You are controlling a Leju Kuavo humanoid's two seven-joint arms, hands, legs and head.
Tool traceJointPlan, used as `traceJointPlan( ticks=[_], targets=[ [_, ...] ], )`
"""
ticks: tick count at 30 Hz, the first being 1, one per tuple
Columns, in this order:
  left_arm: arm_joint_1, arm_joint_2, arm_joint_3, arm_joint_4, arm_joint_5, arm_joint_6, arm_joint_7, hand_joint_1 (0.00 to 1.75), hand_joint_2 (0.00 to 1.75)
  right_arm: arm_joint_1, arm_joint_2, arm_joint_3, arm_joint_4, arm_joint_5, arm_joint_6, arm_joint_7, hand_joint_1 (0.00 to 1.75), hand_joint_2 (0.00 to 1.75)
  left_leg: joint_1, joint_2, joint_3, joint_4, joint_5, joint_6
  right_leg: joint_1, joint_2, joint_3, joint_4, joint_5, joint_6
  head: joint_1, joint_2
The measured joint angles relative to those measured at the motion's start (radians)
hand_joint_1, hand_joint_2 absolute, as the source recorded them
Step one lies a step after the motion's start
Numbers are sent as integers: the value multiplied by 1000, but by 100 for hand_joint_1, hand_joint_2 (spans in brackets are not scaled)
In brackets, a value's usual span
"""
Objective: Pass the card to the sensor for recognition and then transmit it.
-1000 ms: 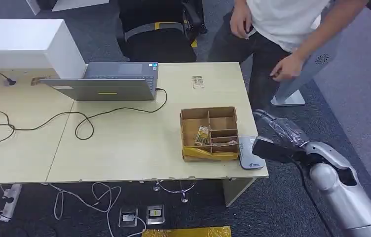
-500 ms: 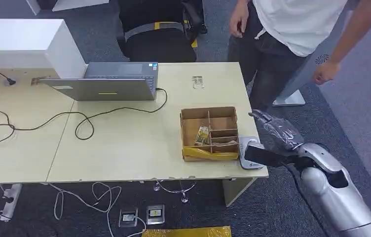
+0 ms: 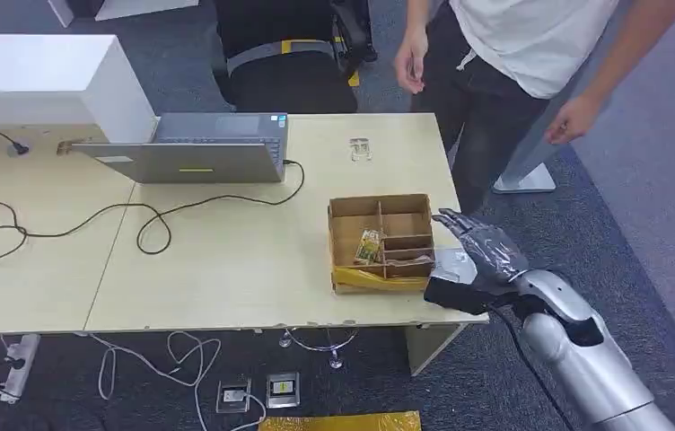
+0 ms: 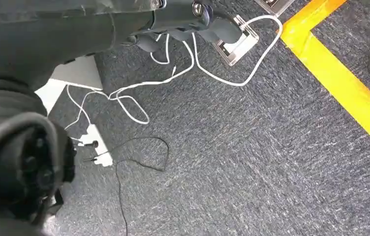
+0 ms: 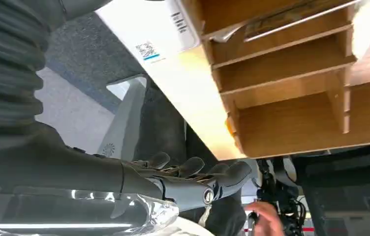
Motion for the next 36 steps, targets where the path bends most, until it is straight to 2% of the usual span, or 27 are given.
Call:
traceJointPlan(
  ticks=[13,22,36],
  targets=[
    [1,-3,0,0,-1,0,0,0,0,-38,74,34,72,22,-26,-31,0,175,0,0,0,0,0,0,0,0,0,0,0,0,0,0],
    [1,-3,0,0,-1,0,0,0,0,-62,111,49,131,38,-75,-54,0,175,0,0,0,0,0,0,0,0,0,0,0,0,0,0],
    [1,-3,0,0,5,0,0,0,0,-102,150,74,238,43,-91,-81,0,175,0,0,0,0,0,0,0,0,0,0,0,0,0,0]
  ],
)
